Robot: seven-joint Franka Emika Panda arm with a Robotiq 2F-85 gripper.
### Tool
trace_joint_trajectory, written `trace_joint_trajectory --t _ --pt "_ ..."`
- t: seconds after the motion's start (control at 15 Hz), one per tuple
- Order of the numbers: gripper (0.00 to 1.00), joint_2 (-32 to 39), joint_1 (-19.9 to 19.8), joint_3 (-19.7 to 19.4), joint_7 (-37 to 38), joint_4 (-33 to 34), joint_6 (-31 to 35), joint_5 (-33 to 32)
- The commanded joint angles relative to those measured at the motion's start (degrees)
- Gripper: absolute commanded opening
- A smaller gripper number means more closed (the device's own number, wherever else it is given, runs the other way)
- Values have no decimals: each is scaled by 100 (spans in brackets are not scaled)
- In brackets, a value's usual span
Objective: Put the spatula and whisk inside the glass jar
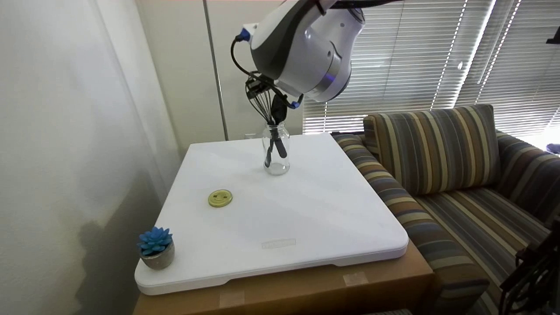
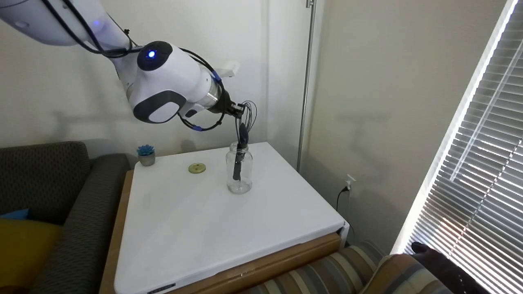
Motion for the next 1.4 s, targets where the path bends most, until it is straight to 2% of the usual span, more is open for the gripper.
trace_joint_trajectory --t 0.0,0.07,0.13,0.2,0.33,0.87,1.33 --pt "10 157 27 91 -28 -8 -14 93" --pt "10 181 30 122 -29 -10 -13 81" --pt "27 203 -5 172 82 -67 31 -63" --pt "36 224 -3 192 92 -58 22 -74" --pt "42 241 24 209 -9 -13 -12 61" --pt "98 232 22 215 -8 2 -4 73" --pt "100 6 102 77 -29 -42 -4 173"
